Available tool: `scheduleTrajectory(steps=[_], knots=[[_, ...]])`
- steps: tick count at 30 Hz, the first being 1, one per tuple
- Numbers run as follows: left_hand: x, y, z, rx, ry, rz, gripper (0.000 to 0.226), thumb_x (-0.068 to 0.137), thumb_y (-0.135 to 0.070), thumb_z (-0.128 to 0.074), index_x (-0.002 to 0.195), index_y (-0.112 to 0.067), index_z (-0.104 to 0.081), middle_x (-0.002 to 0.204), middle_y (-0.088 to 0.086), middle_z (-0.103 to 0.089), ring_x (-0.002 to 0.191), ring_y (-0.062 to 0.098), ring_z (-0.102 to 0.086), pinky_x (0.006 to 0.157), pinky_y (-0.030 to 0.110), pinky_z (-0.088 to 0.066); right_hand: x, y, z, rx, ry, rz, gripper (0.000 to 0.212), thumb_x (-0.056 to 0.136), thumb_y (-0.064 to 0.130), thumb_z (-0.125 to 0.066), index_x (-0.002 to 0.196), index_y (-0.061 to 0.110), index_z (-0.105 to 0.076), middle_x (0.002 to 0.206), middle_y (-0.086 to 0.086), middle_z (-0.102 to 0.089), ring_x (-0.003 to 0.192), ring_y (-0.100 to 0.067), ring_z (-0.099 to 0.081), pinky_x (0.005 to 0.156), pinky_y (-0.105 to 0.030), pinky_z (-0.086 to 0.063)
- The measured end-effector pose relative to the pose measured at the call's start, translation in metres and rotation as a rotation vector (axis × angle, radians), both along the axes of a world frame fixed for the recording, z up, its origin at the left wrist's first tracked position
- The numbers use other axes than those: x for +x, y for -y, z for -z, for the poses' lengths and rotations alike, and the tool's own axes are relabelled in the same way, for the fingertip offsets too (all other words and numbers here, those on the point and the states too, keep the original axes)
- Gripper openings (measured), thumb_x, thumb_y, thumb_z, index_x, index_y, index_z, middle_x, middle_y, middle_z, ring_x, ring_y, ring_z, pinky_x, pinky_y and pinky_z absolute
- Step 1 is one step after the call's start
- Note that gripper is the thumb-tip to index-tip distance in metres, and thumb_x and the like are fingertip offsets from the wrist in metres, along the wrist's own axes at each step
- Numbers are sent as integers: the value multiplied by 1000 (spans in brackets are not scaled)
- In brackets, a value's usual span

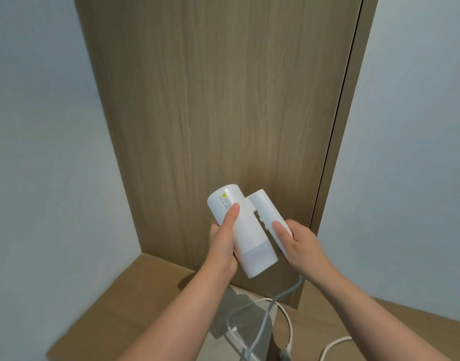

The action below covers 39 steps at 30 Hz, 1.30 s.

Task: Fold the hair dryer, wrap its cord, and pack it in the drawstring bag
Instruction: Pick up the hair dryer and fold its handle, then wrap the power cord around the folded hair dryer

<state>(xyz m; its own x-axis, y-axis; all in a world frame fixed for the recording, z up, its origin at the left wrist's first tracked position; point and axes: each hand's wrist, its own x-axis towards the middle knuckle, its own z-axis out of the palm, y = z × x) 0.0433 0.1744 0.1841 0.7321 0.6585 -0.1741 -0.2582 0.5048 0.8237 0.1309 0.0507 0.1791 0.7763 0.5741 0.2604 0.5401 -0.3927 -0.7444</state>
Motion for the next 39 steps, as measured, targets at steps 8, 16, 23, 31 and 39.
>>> scheduleTrajectory(steps=[8,16,23,31,39], knots=[[-24,-40,5,1068,-306,170,101,67,-24,-85,144,-36,-22,139,-12,-36,123,4,-42,85,3,-37,23,19,-34,-201,136,-69,39,90,49,-50,66,19,-54,61,3,-51,57,-15,-46,53,-28,-32],[-35,-54,-4,2263,-369,128,112,64,-44,-80,148,-27,-8,144,11,-40,130,27,-40,106,47,-37,28,25,-63,-356,195,-295,51,88,51,-52,65,5,-54,61,-3,-44,55,-15,-38,54,-29,-28],[-45,-49,13,2197,-311,207,114,62,-32,-82,146,-27,-6,102,8,-56,87,24,-52,62,35,-47,21,22,-65,-344,140,-357,35,87,45,-57,89,13,-70,78,3,-65,66,-7,-53,57,-18,-40],[-56,-61,27,1772,-476,202,121,65,-36,-79,149,-33,8,124,-2,-52,108,17,-47,87,28,-43,41,59,-21,228,-629,-341,30,94,32,-50,109,9,-62,89,-8,-65,80,-19,-61,81,-37,-45],[-44,-47,21,1257,-393,98,117,62,-33,-86,149,-39,-9,118,-13,-46,107,11,-49,90,27,-42,33,43,14,223,-834,-321,28,97,21,-46,73,7,-50,65,-8,-56,64,-20,-58,76,-34,-42]])
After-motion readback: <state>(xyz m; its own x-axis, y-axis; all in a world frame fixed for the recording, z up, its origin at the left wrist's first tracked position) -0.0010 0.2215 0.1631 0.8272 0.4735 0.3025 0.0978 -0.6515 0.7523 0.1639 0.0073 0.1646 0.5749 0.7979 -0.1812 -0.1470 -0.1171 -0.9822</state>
